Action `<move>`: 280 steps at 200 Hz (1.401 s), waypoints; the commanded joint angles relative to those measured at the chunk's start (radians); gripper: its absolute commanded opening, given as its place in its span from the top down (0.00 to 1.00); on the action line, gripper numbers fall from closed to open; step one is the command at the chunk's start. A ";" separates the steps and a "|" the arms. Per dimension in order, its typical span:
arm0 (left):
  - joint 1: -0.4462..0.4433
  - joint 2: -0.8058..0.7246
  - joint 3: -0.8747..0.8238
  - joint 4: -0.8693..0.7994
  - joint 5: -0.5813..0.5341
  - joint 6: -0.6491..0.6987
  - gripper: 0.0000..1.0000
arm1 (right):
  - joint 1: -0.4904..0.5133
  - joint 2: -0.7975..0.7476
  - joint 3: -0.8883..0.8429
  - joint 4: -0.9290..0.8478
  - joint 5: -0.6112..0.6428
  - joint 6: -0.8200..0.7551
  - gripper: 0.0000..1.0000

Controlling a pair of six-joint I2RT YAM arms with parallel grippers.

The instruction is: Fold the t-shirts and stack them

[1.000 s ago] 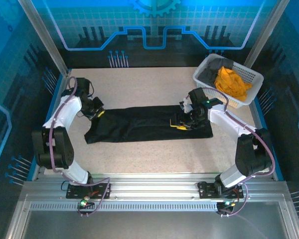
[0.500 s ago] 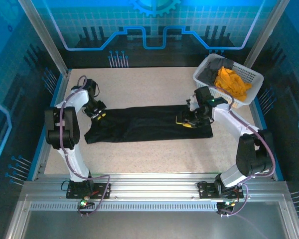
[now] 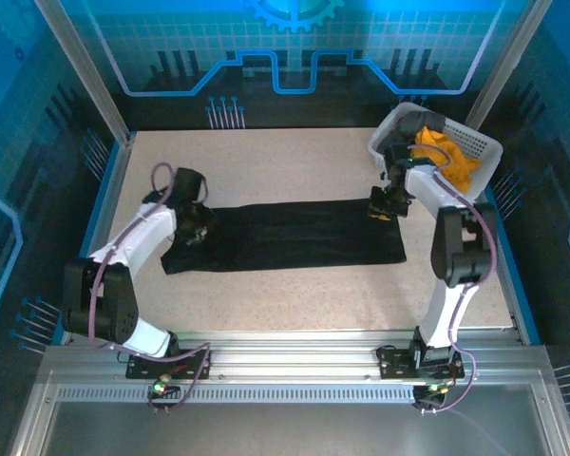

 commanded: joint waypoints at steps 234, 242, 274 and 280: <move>-0.045 1.063 1.346 0.408 0.308 -0.103 0.51 | 0.495 -0.059 -0.157 -0.132 -0.273 0.400 0.67; -0.045 0.990 1.305 0.382 0.280 -0.061 0.49 | 0.486 -0.082 -0.154 -0.139 -0.277 0.392 0.65; -0.053 0.618 0.889 0.402 0.225 -0.016 0.44 | 0.409 -0.215 -0.199 -0.168 -0.266 0.332 0.54; -0.054 0.556 0.802 0.397 0.246 -0.028 0.44 | 0.387 -0.245 -0.222 -0.174 -0.262 0.313 0.53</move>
